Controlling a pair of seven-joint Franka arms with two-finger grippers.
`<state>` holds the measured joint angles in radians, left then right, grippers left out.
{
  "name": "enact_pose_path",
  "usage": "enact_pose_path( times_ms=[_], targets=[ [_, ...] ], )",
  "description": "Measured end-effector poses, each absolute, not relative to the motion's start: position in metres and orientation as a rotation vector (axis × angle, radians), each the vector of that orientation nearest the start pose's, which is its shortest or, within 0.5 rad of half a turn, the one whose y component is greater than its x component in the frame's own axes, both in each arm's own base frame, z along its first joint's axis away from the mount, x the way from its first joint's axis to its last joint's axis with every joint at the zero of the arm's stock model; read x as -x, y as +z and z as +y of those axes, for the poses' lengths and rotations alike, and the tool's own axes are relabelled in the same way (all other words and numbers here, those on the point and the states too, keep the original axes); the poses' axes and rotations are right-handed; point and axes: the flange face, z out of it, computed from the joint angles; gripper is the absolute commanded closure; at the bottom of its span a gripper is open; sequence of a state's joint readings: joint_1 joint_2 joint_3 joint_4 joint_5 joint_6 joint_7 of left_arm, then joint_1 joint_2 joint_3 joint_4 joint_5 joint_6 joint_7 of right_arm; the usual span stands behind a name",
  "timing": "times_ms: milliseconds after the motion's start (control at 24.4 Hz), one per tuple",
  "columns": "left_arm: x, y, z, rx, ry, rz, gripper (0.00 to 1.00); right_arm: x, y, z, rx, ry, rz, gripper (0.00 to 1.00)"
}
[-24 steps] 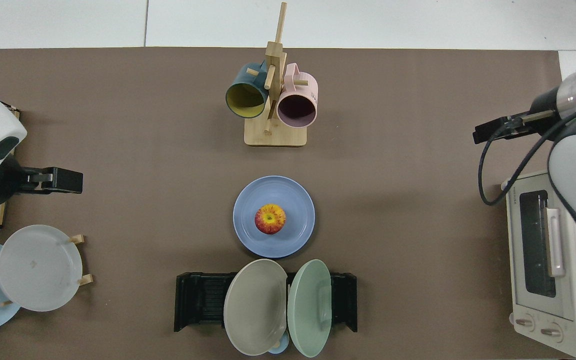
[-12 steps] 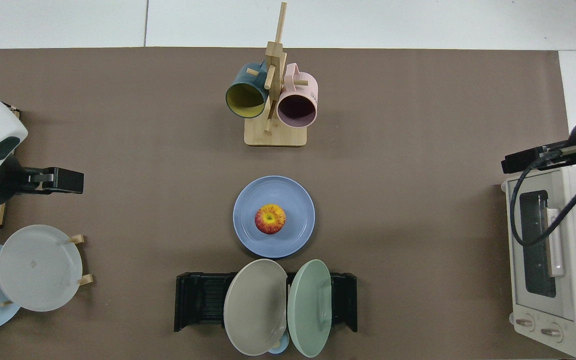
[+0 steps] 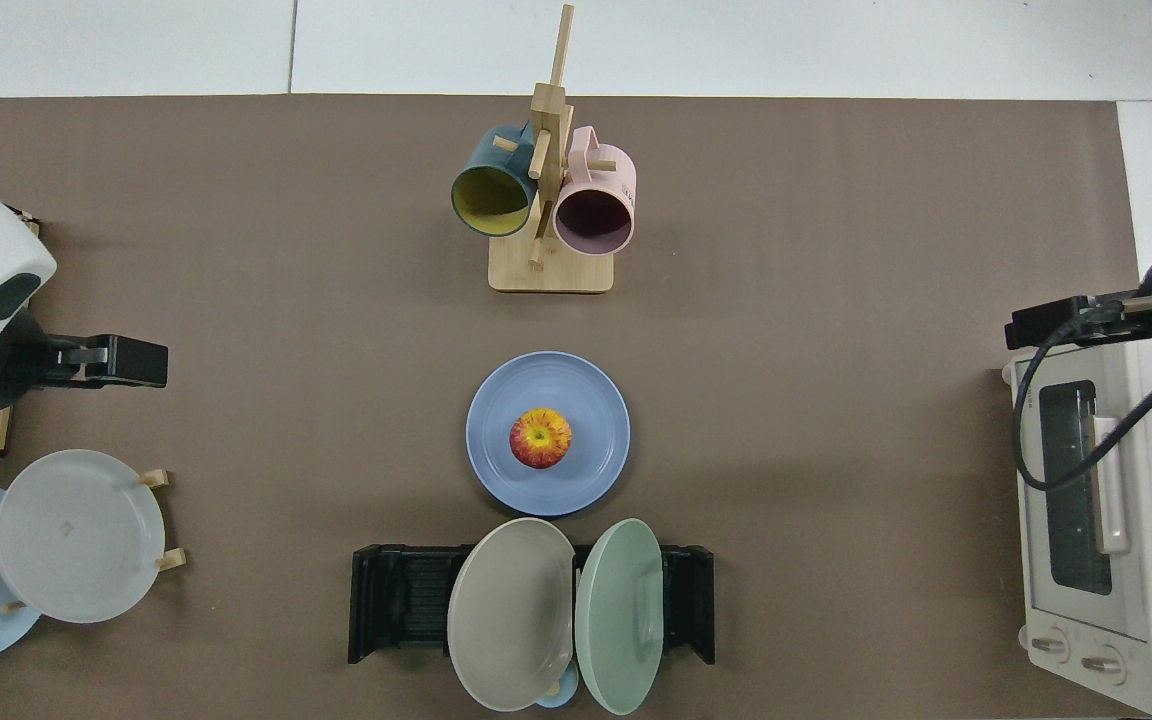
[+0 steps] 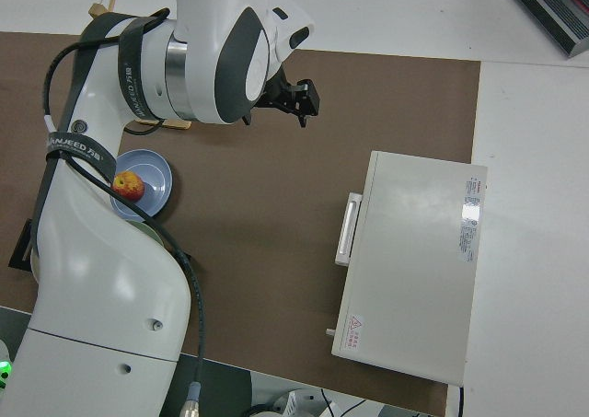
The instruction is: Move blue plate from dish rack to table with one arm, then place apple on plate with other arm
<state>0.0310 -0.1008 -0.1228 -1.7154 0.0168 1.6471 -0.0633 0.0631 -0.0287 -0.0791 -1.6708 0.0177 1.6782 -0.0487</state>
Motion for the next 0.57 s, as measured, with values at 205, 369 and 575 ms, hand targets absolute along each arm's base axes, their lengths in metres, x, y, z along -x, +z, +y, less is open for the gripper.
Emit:
enact_pose_path(
  times_ms=[205, 369, 575],
  targets=[
    [-0.527, 0.617, -0.050, 3.114, -0.053, 0.045, 0.00, -0.552, 0.612, -0.019, 3.123, -0.026, -0.018, 0.00],
    [-0.527, 0.617, -0.050, 3.114, -0.052, 0.045, 0.00, -0.556, 0.616, -0.019, 3.124, -0.040, -0.017, 0.00],
    [-0.527, 0.616, -0.050, 3.115, -0.051, 0.045, 0.00, -0.558, 0.616, -0.018, 3.124, -0.047, -0.020, 0.00]
  ],
)
